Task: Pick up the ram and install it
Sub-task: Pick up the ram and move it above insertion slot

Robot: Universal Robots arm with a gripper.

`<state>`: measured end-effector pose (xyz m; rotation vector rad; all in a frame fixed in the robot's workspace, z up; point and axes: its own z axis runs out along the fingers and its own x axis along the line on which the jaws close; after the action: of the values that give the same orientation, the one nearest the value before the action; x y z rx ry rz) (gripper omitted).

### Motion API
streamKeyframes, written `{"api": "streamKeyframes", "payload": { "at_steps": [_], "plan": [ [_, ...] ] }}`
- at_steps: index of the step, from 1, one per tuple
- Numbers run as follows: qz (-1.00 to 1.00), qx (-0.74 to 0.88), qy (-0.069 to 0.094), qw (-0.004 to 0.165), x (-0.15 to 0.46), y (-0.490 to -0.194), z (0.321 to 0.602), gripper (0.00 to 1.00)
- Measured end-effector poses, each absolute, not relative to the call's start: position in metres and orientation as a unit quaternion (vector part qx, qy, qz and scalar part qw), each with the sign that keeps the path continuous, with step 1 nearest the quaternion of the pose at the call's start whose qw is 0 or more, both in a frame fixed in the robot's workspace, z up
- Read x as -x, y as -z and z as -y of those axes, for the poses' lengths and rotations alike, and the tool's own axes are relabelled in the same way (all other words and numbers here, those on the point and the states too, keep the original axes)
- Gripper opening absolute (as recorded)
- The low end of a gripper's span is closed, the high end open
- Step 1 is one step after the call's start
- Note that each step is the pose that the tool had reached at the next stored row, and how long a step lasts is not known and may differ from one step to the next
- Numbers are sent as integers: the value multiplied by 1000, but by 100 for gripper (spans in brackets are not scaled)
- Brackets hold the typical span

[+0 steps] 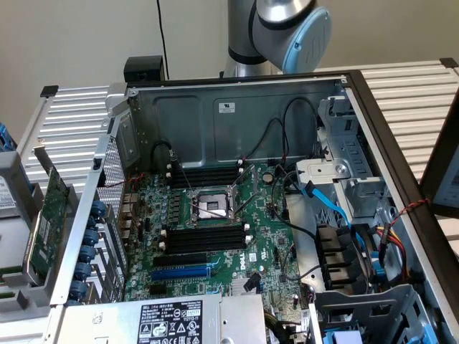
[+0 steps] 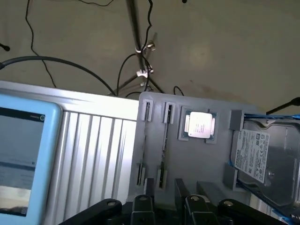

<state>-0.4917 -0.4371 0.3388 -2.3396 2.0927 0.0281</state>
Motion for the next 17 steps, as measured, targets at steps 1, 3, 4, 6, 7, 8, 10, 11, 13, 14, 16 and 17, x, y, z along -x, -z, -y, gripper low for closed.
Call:
{"api": "streamKeyframes", "payload": {
  "at_steps": [1,3,4,6,7,8,10,11,13,14,16,17],
  "plan": [
    [-670,742,-9,1,492,-337,437,38],
    [-678,735,-9,1,492,-333,438,45],
    [-681,732,-9,1,492,-331,438,45],
    [-689,725,-9,1,492,-328,438,45],
    [-693,721,-9,2,492,-326,438,45],
    [-697,717,-9,2,492,-324,438,45],
    [-704,711,-9,2,492,-321,439,45],
    [-705,709,-9,2,492,-319,439,45],
    [-707,707,-9,2,492,-315,442,45],
    [-707,707,-9,2,492,-314,444,45],
    [-707,707,-9,2,492,-310,447,45],
    [-708,707,-9,2,492,-308,448,45]
  ]
}}
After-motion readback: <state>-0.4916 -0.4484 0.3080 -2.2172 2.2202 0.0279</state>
